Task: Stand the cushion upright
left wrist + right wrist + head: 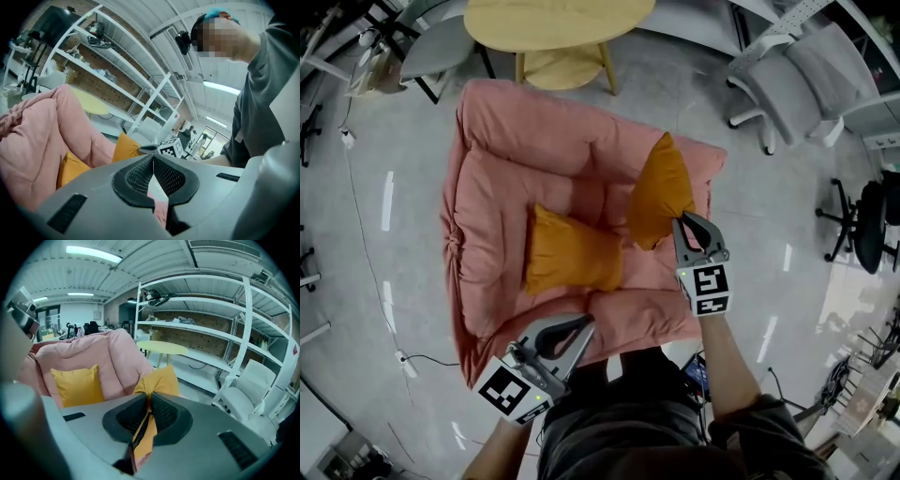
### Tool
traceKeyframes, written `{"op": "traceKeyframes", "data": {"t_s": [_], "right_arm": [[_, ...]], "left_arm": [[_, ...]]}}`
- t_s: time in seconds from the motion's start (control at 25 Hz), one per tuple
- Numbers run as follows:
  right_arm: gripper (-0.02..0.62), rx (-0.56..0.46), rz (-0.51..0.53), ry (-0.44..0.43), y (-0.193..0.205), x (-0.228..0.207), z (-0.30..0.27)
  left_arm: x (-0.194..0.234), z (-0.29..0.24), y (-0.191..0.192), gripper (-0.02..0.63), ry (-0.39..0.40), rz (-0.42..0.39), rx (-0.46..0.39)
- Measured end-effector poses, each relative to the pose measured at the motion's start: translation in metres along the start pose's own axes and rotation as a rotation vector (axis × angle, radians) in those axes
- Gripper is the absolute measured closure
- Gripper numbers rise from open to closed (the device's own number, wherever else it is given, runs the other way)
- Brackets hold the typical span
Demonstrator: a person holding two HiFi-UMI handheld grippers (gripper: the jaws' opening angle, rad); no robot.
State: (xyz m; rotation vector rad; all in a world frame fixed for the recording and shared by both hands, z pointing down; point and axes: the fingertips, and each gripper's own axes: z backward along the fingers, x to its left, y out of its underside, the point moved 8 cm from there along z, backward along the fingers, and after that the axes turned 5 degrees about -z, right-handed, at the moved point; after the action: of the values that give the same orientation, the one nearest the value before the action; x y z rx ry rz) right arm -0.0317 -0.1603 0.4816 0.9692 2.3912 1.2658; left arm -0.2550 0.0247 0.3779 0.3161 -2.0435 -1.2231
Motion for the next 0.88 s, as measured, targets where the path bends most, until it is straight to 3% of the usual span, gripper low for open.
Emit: {"op": "traceKeyframes", "data": {"t_s": [0.2, 0.4, 0.6, 0.68, 0.88], "right_arm": [[0.558, -0.052, 0.129, -0.062, -0.014, 0.076, -0.057], [0.558, -0.019, 0.233, -0.254, -0.026, 0.159, -0.115], [0.555, 0.003, 0.099, -0.367, -0.035, 0.165, -0.117], [0.511, -0.017, 0.014, -0.415, -0.039, 0.158, -0.1], [0.508, -0.067, -0.099, -0.397, -0.058, 0.13, -0.038]], "left_arm": [[0.011, 0.021, 0.009, 0.594, -0.024, 0.014, 0.011], [0.022, 0.042, 0.011, 0.594, -0.071, 0.06, -0.008], [0.032, 0.054, 0.011, 0.595, -0.09, 0.078, -0.039], [0.034, 0.054, 0.01, 0.594, -0.079, 0.063, -0.054], [0.026, 0.045, -0.008, 0.594, -0.02, 0.002, -0.092]]}}
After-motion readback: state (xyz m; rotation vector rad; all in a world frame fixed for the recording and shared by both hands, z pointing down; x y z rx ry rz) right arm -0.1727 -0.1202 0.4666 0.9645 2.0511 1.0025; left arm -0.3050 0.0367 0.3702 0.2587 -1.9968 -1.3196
